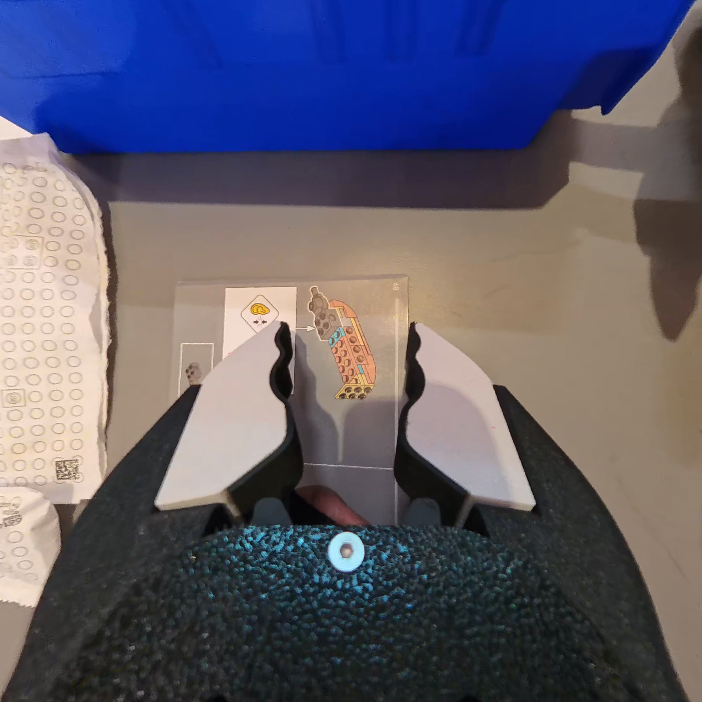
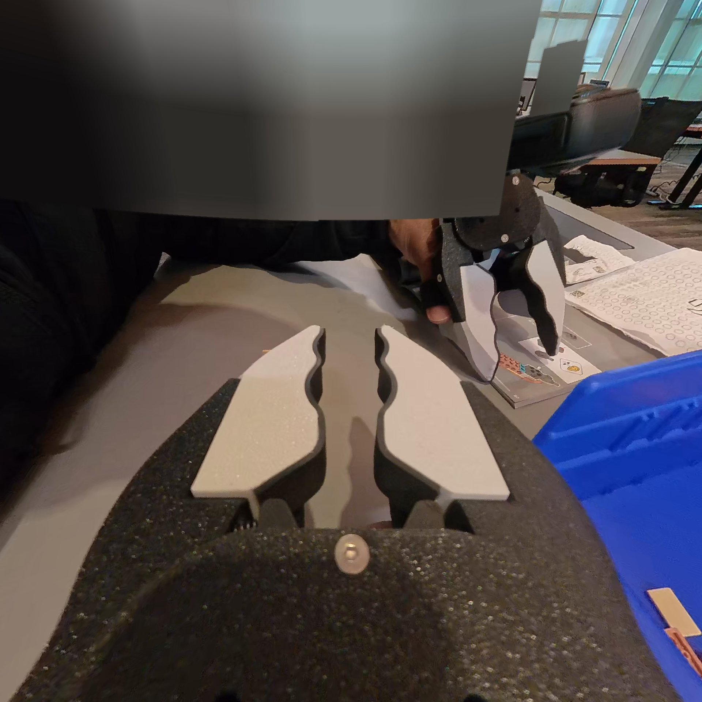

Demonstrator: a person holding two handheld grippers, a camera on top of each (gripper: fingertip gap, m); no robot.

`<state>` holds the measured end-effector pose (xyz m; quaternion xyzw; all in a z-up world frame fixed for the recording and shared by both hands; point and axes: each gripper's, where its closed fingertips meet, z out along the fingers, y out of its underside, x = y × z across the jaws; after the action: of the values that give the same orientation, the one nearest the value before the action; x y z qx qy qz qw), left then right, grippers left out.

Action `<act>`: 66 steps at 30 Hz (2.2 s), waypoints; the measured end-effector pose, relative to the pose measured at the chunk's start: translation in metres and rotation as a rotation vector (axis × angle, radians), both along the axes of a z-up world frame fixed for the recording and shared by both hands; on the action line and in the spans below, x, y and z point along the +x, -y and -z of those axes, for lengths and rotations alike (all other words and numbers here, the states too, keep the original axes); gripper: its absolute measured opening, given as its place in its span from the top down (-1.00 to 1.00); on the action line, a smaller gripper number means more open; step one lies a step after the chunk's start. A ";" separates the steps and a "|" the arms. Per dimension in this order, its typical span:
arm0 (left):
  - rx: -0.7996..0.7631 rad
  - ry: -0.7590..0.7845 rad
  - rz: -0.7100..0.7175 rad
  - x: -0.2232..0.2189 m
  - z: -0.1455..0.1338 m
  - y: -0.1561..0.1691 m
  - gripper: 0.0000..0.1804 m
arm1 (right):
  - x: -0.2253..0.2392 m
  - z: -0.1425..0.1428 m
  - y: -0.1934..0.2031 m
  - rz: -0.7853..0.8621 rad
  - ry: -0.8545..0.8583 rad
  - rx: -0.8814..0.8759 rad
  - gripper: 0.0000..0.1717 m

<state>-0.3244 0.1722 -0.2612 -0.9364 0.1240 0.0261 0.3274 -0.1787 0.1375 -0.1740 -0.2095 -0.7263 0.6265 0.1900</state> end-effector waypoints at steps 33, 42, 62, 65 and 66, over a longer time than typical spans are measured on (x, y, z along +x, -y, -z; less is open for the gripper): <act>-0.019 0.016 0.008 -0.001 -0.005 0.008 0.37 | 0.001 0.003 0.003 0.003 -0.014 0.040 0.73; -0.031 0.005 -0.003 -0.004 -0.004 0.009 0.37 | -0.001 0.005 0.003 0.016 -0.006 0.050 0.73; -0.027 0.017 -0.006 -0.005 -0.007 0.011 0.37 | -0.004 0.008 0.004 0.029 -0.010 0.081 0.74; -0.031 0.014 -0.007 -0.005 -0.005 0.011 0.37 | -0.004 0.020 0.010 0.046 -0.072 0.229 0.75; -0.032 0.011 -0.008 -0.006 -0.005 0.011 0.37 | -0.004 0.027 0.013 0.052 -0.107 0.321 0.75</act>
<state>-0.3303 0.1615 -0.2562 -0.9420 0.1189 0.0206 0.3131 -0.1827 0.1244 -0.2007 -0.1617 -0.8003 0.5074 0.2758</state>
